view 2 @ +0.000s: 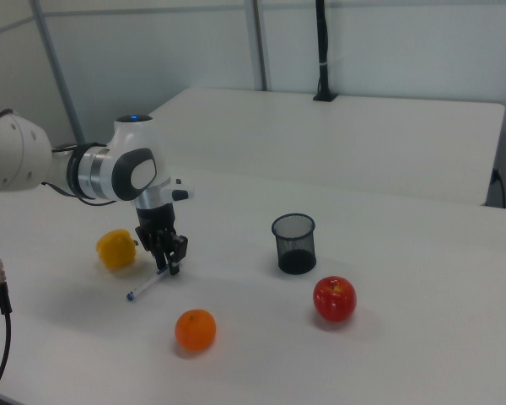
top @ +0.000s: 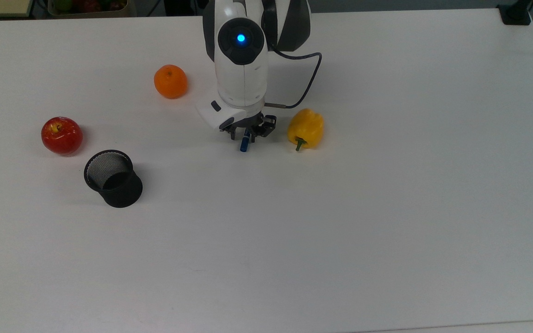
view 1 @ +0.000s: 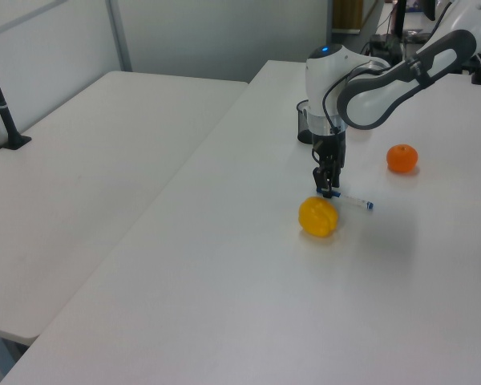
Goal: Place marker
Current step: 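Close the gripper on the white marker and lift it, then carry the marker over to the black mesh pen cup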
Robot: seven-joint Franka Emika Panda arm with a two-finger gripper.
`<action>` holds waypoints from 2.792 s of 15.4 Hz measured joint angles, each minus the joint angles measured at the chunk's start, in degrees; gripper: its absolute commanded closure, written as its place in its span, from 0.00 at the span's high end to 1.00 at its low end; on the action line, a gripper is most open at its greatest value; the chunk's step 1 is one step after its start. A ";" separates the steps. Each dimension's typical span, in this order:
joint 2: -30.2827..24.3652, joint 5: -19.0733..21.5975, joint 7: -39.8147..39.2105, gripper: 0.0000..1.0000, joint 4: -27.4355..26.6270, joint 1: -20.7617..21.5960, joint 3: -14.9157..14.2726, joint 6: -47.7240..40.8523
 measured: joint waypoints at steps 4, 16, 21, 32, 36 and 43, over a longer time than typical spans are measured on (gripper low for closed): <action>0.22 -0.24 0.05 0.18 0.02 0.78 0.03 0.00; -4.69 -0.36 0.11 0.15 3.01 0.93 0.03 -7.50; -9.46 -0.36 0.08 0.15 9.76 0.75 0.02 -19.63; -9.70 -0.38 -11.38 0.15 17.04 -2.68 -4.85 -25.71; -8.83 -0.38 -18.06 0.15 18.36 -5.23 -8.76 -22.31; -7.27 -0.38 -19.04 0.15 18.30 -8.64 -8.92 -7.15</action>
